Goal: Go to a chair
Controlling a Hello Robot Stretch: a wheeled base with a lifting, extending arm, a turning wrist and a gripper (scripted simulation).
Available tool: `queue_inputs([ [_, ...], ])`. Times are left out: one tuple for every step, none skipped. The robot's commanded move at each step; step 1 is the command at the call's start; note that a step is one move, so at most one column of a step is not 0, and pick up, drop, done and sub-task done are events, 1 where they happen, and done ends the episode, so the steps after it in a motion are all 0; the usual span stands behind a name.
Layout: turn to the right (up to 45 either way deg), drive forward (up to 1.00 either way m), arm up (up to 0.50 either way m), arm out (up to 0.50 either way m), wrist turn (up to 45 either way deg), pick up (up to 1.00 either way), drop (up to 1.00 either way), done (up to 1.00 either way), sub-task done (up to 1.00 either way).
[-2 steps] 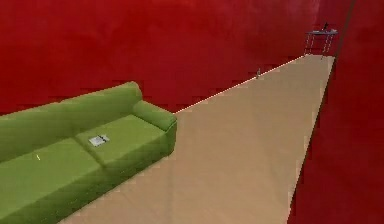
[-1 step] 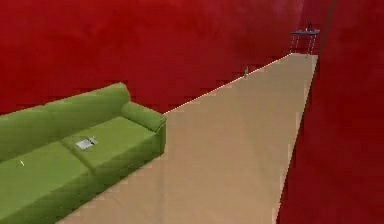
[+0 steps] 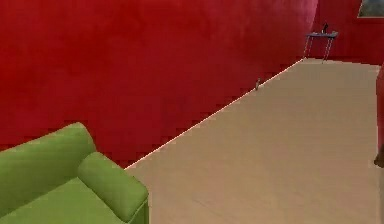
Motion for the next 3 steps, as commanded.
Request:
queue_inputs([
  [12.0, 0.00, 0.00, 0.00, 0.0, 0.00, 0.00, 0.00, 0.00],
  [0.0, 0.25, 0.00, 0.00, 0.0, 0.00, 0.00, 0.00, 0.00],
  [24.0, 0.00, 0.00, 0.00, 0.0, 0.00, 0.00, 0.00, 0.00],
])
